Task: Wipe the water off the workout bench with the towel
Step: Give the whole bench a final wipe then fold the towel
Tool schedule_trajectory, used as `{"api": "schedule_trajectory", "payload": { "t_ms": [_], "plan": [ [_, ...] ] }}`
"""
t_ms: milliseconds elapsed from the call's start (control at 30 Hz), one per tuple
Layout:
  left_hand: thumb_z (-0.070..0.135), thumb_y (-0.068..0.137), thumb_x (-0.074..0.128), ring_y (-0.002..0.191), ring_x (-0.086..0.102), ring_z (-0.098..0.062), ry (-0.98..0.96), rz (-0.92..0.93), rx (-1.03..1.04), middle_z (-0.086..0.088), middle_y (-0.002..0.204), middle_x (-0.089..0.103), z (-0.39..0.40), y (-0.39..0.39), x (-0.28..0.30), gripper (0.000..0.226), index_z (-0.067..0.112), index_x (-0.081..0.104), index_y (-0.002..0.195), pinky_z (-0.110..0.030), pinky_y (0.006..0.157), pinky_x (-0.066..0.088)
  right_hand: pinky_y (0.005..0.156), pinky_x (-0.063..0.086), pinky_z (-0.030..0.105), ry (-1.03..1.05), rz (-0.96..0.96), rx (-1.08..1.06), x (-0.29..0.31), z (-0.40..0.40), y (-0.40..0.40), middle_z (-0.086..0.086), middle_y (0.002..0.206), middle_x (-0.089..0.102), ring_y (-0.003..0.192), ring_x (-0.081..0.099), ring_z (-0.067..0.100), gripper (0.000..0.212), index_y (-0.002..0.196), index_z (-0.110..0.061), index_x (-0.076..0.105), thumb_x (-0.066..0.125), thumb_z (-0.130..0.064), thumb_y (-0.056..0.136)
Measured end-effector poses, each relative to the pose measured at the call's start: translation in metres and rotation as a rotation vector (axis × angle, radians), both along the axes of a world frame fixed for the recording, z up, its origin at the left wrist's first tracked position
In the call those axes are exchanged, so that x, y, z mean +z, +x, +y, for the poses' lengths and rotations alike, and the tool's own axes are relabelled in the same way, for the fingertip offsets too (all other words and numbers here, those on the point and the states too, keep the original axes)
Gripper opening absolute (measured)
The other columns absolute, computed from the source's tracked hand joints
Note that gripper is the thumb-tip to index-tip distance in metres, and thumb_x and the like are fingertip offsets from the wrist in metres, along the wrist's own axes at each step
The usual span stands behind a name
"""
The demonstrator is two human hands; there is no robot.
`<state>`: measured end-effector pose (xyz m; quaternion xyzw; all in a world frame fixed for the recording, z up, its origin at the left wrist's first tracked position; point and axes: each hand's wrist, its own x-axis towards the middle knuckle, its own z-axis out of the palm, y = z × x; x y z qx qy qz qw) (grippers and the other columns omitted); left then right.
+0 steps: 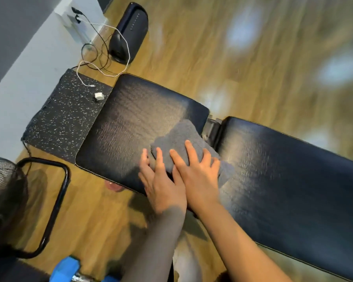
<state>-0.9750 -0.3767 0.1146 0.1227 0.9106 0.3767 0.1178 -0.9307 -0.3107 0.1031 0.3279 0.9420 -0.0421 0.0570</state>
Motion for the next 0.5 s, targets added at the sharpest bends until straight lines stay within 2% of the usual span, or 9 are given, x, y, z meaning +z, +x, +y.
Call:
{"api": "schedule_trajectory", "payload": {
  "t_ms": [67,133,167,233,333,367,433,500],
  "plan": [
    [0.008,0.099,0.049,0.152,0.005,-0.005,-0.005,-0.004,-0.294,0.005,0.166,0.019,0.023,0.024,0.002,0.058,0.019,0.034,0.154,-0.024,0.123,0.010,0.083,0.043,0.058,0.025,-0.035,-0.052,-0.002,0.021,0.036,0.015,0.148,0.047,0.115,0.049,0.053,0.048,0.139,-0.033,0.047,0.050,-0.045,0.093],
    [0.003,0.103,0.037,0.151,-0.012,-0.003,0.015,-0.081,-0.542,0.005,0.165,0.019,0.043,0.048,-0.001,0.055,0.014,0.026,0.156,-0.014,0.120,-0.005,0.082,0.044,0.058,0.036,-0.047,-0.111,-0.004,0.040,0.069,0.015,0.147,0.050,0.112,0.051,0.053,0.055,0.141,-0.031,0.048,0.064,-0.038,0.089],
    [0.002,0.103,0.035,0.151,-0.014,-0.007,0.023,-0.099,-0.598,0.003,0.165,0.022,0.051,0.059,-0.003,0.054,0.012,0.027,0.156,-0.010,0.117,-0.009,0.082,0.044,0.058,0.044,-0.047,-0.116,-0.004,0.049,0.084,0.015,0.146,0.050,0.111,0.052,0.053,0.058,0.142,-0.030,0.049,0.067,-0.036,0.088],
    [0.000,0.102,0.036,0.152,-0.012,-0.013,0.054,-0.095,-0.595,-0.001,0.163,0.026,0.065,0.080,-0.005,0.053,0.007,0.029,0.155,-0.006,0.113,-0.012,0.081,0.044,0.058,0.071,-0.014,-0.094,-0.004,0.062,0.108,0.014,0.146,0.051,0.109,0.054,0.052,0.050,0.140,-0.028,0.052,0.059,-0.035,0.090],
    [0.016,0.103,0.028,0.153,-0.009,-0.017,0.073,-0.077,-0.580,0.000,0.161,0.026,0.083,0.106,-0.007,0.052,0.002,0.031,0.153,-0.007,0.116,-0.008,0.080,0.045,0.057,0.029,0.044,-0.116,-0.002,0.083,0.131,0.013,0.144,0.054,0.109,0.056,0.052,0.044,0.135,-0.029,0.057,0.042,-0.039,0.095],
    [0.021,0.101,0.025,0.153,-0.007,-0.020,0.073,-0.066,-0.590,0.001,0.159,0.027,0.090,0.113,-0.007,0.056,0.000,0.032,0.152,-0.008,0.117,-0.007,0.083,0.044,0.058,-0.012,0.043,-0.135,0.002,0.092,0.137,0.011,0.148,0.050,0.114,0.053,0.052,0.047,0.138,-0.032,0.054,0.039,-0.043,0.095],
    [0.016,0.101,0.029,0.154,0.000,-0.029,0.067,-0.055,-0.619,-0.007,0.159,0.030,0.106,0.130,-0.006,0.053,-0.003,0.035,0.150,-0.006,0.116,-0.006,0.097,0.035,0.060,-0.096,-0.032,-0.164,0.003,0.109,0.154,0.006,0.161,0.030,0.131,0.038,0.051,0.052,0.150,-0.040,0.035,0.038,-0.050,0.099],
    [0.008,0.101,0.034,0.155,-0.005,-0.025,0.041,-0.092,-0.663,-0.008,0.163,0.027,0.124,0.150,0.000,0.052,0.002,0.031,0.153,0.001,0.110,-0.005,0.103,0.028,0.059,-0.134,-0.024,-0.188,-0.001,0.124,0.181,0.002,0.166,0.017,0.138,0.029,0.049,0.058,0.153,-0.044,0.022,0.042,-0.052,0.099]
  ]
}}
